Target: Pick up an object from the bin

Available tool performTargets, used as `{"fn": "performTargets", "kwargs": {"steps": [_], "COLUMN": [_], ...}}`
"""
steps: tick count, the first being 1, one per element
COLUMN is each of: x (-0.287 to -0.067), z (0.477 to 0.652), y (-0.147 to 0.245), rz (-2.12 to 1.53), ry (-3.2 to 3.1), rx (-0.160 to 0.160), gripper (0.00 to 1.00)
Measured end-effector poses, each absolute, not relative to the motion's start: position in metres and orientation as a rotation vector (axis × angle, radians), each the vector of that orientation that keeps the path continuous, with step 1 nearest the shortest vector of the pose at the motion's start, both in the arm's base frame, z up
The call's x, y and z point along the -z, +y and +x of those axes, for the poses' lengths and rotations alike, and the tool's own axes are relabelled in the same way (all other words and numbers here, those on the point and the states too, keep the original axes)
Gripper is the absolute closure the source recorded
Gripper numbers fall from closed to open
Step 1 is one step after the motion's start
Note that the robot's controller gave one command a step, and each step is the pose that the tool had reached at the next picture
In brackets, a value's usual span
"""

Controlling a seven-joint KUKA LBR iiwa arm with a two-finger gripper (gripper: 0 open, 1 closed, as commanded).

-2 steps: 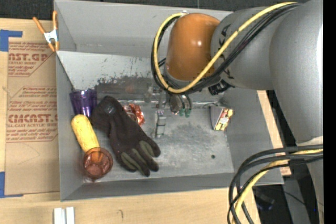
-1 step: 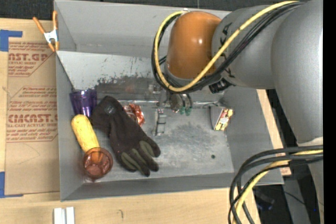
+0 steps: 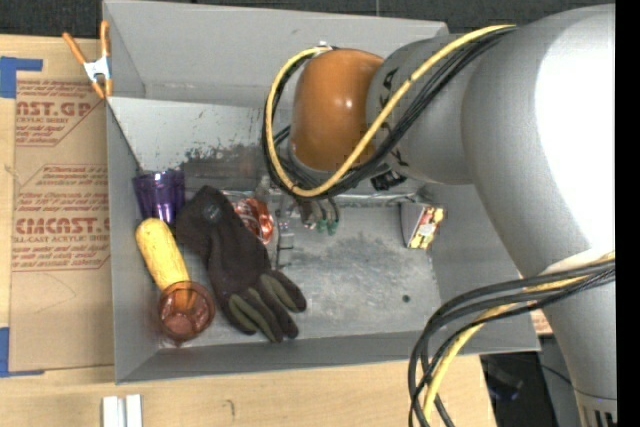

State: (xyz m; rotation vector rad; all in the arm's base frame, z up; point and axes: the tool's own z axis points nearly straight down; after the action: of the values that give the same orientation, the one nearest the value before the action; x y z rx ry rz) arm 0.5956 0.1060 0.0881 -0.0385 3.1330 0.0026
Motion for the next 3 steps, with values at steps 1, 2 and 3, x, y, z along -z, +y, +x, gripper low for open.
{"fn": "performTargets", "kwargs": {"steps": [1, 2, 3], "x": [-0.066, -0.068, -0.069], "z": [0.574, 0.575, 0.564], "y": [0.12, 0.13, 0.143], "rz": [0.198, -0.012, 0.737], "ry": [3.133, 3.138, 3.054], "rx": [-0.001, 0.0, 0.0], "gripper": [0.0, 0.0, 1.0]}}
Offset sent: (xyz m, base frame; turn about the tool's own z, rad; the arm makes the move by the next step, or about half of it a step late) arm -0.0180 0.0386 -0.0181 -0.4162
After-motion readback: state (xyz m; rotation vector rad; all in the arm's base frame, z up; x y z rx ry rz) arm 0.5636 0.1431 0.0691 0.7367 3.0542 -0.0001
